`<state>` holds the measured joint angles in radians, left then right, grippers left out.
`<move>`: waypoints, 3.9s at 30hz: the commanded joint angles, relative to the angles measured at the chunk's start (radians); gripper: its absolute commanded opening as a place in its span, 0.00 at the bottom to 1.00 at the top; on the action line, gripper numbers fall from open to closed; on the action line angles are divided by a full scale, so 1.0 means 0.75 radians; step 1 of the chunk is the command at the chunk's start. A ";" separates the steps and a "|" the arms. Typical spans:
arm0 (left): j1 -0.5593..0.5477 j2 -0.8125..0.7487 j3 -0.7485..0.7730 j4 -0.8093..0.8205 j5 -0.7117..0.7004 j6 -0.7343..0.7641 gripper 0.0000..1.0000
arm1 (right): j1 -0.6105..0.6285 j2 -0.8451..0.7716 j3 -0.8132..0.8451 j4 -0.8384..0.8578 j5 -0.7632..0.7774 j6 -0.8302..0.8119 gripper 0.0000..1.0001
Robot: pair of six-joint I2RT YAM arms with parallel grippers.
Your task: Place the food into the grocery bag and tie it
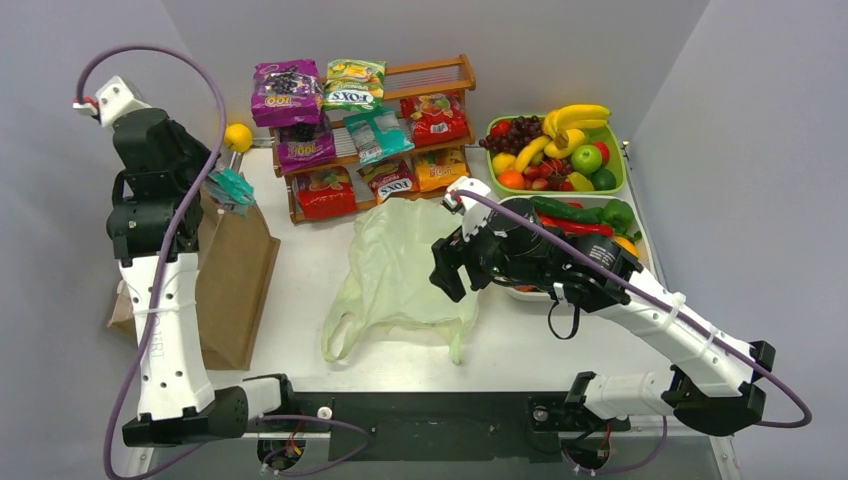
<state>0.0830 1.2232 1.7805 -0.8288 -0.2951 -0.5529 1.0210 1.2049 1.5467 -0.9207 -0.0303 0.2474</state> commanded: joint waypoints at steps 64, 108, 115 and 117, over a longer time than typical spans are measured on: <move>-0.467 -0.163 -0.443 0.144 -0.051 0.067 0.84 | 0.150 0.248 0.230 0.028 0.496 0.131 0.70; -0.981 -0.886 -1.317 0.192 0.149 0.080 0.83 | -0.694 0.655 0.733 0.541 -0.105 0.631 0.66; -0.982 -0.989 -1.319 0.164 -0.035 0.043 0.82 | -0.693 0.826 0.858 0.646 -0.158 0.739 0.63; -0.981 -1.029 -1.321 0.161 -0.069 0.038 0.82 | -0.693 0.886 0.873 0.715 -0.169 0.788 0.62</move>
<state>-0.6476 0.4900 0.7658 -0.6987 -0.2573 -0.5152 0.5030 1.8160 2.1468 -0.5076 -0.1200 0.7589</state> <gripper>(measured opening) 0.824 0.627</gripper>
